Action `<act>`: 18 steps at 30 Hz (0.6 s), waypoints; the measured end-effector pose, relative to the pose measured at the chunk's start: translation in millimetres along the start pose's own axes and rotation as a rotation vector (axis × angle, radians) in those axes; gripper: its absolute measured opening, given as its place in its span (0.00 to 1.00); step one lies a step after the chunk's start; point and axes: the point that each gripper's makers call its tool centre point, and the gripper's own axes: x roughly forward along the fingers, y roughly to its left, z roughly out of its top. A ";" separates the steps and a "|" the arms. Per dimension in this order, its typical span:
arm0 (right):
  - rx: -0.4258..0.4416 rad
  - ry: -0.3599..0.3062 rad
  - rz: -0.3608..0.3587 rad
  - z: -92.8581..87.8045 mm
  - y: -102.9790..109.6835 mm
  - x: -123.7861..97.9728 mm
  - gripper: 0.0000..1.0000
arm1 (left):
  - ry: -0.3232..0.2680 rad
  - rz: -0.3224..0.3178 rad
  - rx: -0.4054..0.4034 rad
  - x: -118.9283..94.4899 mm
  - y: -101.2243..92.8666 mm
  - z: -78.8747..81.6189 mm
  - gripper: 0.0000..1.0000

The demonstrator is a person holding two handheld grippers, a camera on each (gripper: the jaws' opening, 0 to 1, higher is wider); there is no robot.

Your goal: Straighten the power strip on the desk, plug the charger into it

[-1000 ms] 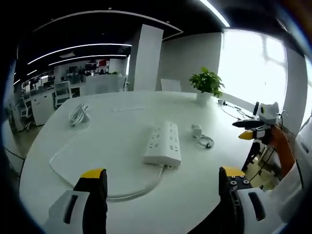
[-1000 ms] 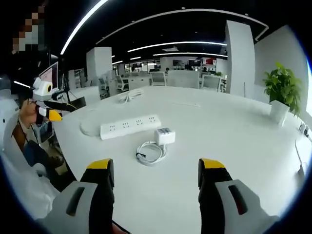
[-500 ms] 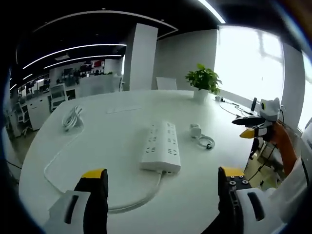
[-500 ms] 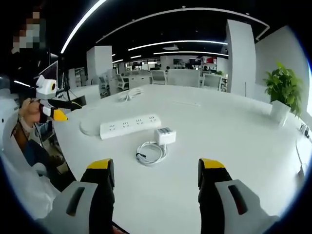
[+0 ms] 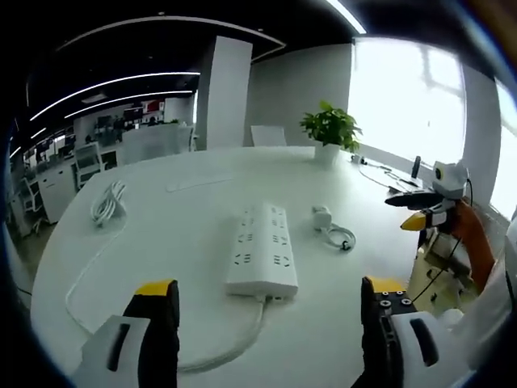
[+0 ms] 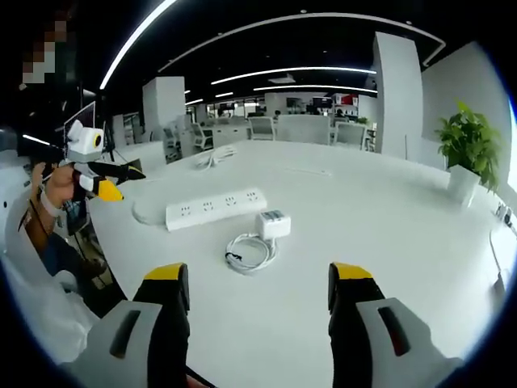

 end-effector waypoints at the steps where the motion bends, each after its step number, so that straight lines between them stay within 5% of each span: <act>1: 0.000 0.002 0.001 -0.6 0.6 0.6 0.69 | 0.003 -0.001 0.003 1.2 -0.1 0.3 0.94; 13: -0.008 0.006 -0.002 -0.3 -1.9 0.1 0.69 | 0.035 -0.036 0.009 -0.8 -5.0 -8.8 0.94; 15: -0.007 0.006 -0.002 -0.7 -2.1 0.4 0.69 | 0.045 -0.035 0.009 34.9 0.4 0.5 0.94; 18: -0.005 0.007 -0.001 -1.2 -2.3 0.9 0.69 | 0.055 -0.033 0.005 48.2 2.4 3.3 0.94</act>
